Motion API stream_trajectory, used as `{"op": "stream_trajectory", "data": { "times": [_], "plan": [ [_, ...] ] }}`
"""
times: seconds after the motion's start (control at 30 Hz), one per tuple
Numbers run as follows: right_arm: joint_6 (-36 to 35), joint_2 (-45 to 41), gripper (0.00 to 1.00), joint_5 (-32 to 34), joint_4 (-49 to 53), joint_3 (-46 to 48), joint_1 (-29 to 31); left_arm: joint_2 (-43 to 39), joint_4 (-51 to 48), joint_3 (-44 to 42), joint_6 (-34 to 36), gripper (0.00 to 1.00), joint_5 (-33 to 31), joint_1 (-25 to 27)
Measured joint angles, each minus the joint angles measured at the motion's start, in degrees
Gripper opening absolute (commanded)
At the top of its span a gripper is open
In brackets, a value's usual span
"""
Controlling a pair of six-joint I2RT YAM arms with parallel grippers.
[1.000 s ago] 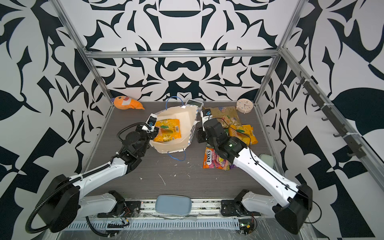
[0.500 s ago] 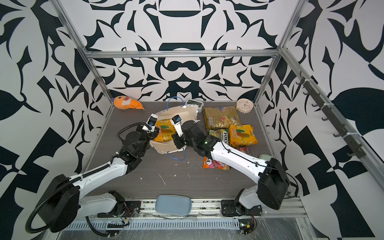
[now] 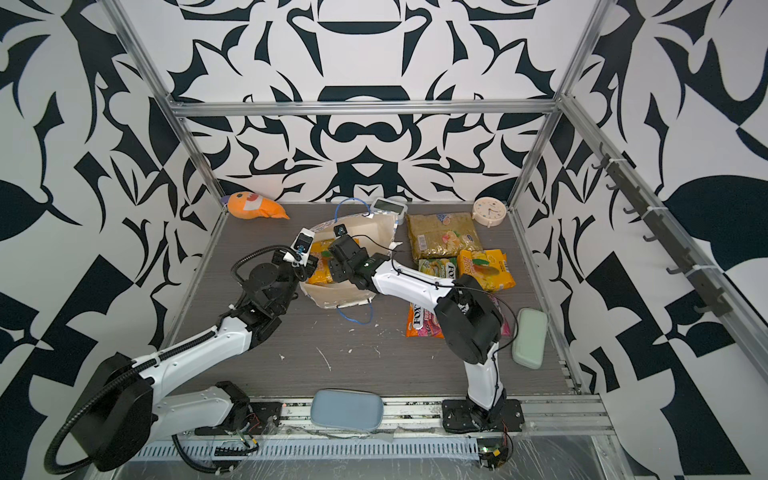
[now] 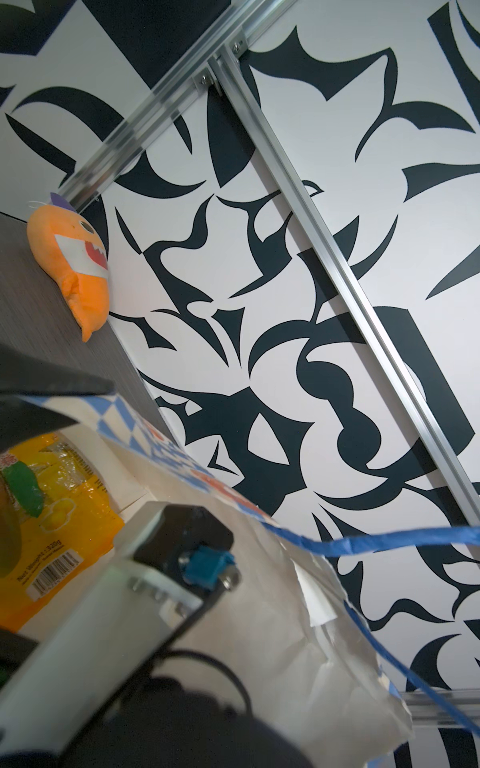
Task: Take the snacks out of the paper bag
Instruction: 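Lower the open right gripper into the bag toward the yellow LOT100 pack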
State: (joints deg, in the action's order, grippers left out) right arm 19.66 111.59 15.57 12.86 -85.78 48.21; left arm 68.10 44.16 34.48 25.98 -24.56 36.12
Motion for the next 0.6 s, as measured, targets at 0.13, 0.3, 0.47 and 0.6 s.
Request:
{"op": "stream_trajectory", "data": {
  "times": [0.13,0.3,0.47,0.6],
  "plan": [
    [2.12,2.69,0.80,-0.79,-0.07,-1.22,-0.98,-0.72,-0.94,-0.02,-0.44,0.00,0.42,0.00],
    [5.57,4.83,0.99,-6.32,-1.57,-1.22,-4.17,-1.73,-1.86,-0.15,-0.70,0.00,1.11,0.00],
    [6.97,5.79,0.99,-9.18,-2.60,-1.20,-7.21,-2.25,-2.08,-0.42,-0.70,0.00,1.57,0.00],
    [8.02,5.86,0.99,-8.85,-2.43,-1.25,-7.61,-2.25,-2.12,-0.42,-0.70,0.00,1.64,0.00]
  ]
}}
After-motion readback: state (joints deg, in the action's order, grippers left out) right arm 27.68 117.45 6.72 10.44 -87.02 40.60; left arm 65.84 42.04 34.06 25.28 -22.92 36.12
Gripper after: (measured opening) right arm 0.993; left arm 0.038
